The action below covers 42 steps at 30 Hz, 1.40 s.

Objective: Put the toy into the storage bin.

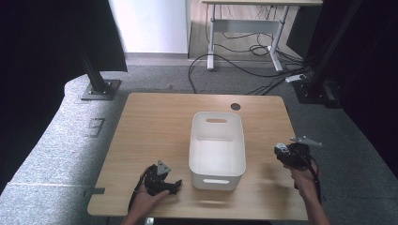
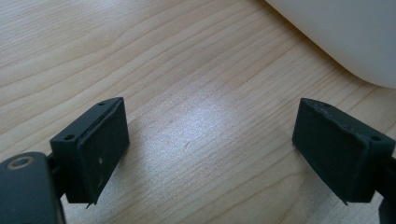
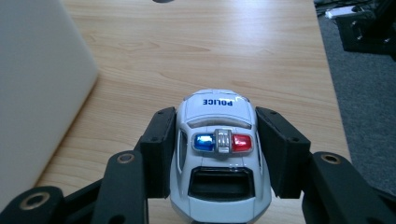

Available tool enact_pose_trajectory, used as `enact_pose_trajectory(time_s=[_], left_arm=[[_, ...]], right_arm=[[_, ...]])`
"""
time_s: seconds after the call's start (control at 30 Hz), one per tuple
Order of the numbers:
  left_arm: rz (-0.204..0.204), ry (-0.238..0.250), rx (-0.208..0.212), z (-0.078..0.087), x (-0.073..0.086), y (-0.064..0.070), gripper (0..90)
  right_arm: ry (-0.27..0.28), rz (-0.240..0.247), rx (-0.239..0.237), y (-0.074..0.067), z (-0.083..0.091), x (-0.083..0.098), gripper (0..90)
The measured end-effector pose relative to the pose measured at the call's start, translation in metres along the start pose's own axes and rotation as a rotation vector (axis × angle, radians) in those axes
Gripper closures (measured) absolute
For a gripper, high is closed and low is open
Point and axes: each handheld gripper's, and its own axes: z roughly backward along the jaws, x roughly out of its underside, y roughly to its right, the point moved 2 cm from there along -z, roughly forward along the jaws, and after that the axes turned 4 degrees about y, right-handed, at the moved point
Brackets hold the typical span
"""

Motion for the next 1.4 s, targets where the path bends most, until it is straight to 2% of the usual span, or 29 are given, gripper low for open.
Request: enact_pose_trajectory(time_s=[0.47, 1.4], left_arm=[[0.0, 0.0, 0.0, 0.0, 0.0, 0.0, 11.2], [0.0, 0.0, -0.001, 0.0, 0.0, 0.0, 11.2]], right_arm=[[0.021, 0.013, -0.041, -0.022, -0.004, -0.016, 50.2], [0.083, 0.039, -0.108, -0.058, 0.01, -0.053, 50.2]])
